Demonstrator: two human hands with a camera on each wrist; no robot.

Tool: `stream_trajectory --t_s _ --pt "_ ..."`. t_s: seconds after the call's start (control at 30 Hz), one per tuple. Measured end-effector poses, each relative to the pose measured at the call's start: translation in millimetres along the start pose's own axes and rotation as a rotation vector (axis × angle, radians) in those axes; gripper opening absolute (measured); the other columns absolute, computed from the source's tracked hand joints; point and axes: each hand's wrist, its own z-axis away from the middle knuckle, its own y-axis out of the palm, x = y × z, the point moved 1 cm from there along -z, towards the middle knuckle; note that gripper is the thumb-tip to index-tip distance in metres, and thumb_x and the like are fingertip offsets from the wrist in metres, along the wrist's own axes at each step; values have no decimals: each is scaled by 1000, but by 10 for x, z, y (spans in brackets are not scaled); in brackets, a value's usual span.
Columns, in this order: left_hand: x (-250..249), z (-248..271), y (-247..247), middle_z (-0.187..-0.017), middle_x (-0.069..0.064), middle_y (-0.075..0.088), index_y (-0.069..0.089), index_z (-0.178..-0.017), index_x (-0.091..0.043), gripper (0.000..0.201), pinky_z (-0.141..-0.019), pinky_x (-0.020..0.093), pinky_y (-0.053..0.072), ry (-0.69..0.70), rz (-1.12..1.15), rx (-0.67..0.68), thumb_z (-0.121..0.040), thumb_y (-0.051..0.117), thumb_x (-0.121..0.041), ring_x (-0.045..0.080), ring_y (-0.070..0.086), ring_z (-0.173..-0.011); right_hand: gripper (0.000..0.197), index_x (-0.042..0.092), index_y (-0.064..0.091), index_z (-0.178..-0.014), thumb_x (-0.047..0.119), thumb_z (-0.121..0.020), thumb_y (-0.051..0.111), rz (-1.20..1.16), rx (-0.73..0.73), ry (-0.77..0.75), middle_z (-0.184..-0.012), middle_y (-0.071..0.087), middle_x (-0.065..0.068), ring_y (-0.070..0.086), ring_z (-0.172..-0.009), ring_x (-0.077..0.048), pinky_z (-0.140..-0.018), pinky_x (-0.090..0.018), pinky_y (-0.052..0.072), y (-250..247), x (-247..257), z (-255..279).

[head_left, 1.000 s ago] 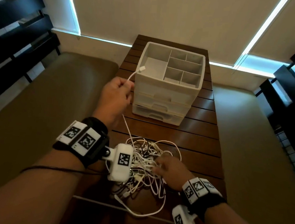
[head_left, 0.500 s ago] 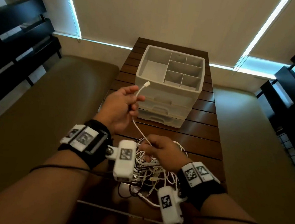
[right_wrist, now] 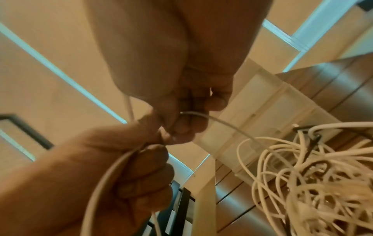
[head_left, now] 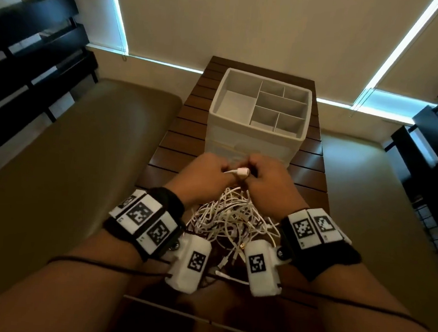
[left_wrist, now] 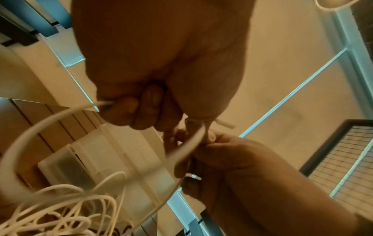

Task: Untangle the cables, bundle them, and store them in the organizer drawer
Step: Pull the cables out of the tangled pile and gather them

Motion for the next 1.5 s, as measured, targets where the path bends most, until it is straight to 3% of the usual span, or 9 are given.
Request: stream_trajectory --t_s 0.17,0.37,0.57,0.73,0.93,1.03,1.13,1.33,1.5 --pt "65 -31 -50 -55 -6 54 52 -53 -26 39 -50 25 35 19 -232 -3 -90 66 -32 11 47 -50 4 17 60 -95 18 -92 62 -330 159 174 -70 60 2 58 -58 -6 -53 -21 46 86 -189 143" --pt "288 -43 -434 -61 -2 58 70 -78 -17 27 -49 25 30 -7 -256 -517 -90 59 -38 11 46 -51 19 17 64 -75 20 -93 60 -61 251 340 -74 68 -1 57 -64 -14 -66 -37 49 154 -762 300" --pt "119 75 -269 -111 -2 71 61 -123 -35 39 -82 32 51 6 -631 -385 -85 65 -42 22 65 -102 16 13 66 -85 23 -94 58 40 162 233 -72 62 -3 54 -64 -13 -66 -33 47 136 -432 151" --pt "7 72 166 -94 -4 51 63 -120 -36 31 -70 28 38 221 -529 -132 -93 52 -48 16 55 -86 27 21 66 -76 -3 -84 57 -111 266 160 -66 61 6 52 -59 -13 -61 -30 42 82 -189 125" --pt "79 -9 66 -53 -11 48 50 -55 -28 38 -52 27 30 129 -366 -72 -93 57 -25 18 56 -60 4 8 63 -91 5 -91 61 -355 203 219 -71 64 -2 57 -55 1 -53 -14 44 -59 -439 298" --pt "-26 -35 -168 -45 -10 47 65 -64 -22 31 -44 21 32 72 -95 -267 -94 58 -23 2 42 -40 9 6 63 -89 13 -94 59 -222 294 287 -74 63 0 52 -51 6 -52 -11 41 72 -666 397" --pt "-48 -50 -519 -58 0 55 70 -76 -14 25 -52 27 33 64 -399 -435 -93 59 -28 18 52 -56 18 12 64 -79 18 -95 58 -104 278 329 -73 65 -1 50 -48 6 -55 -18 38 124 -851 444" --pt "-138 20 -187 -109 -4 72 68 -118 -32 30 -79 34 50 202 -567 -166 -89 59 -35 18 65 -95 19 19 66 -74 19 -92 61 -35 161 166 -70 62 -5 52 -58 -9 -57 -25 41 15 -416 190" --pt "25 -87 59 -70 2 64 61 -72 -23 20 -58 32 41 184 -506 -105 -90 57 -30 25 61 -69 15 22 61 -82 9 -91 61 -285 82 136 -73 62 1 57 -68 -15 -64 -31 47 -54 -326 107"
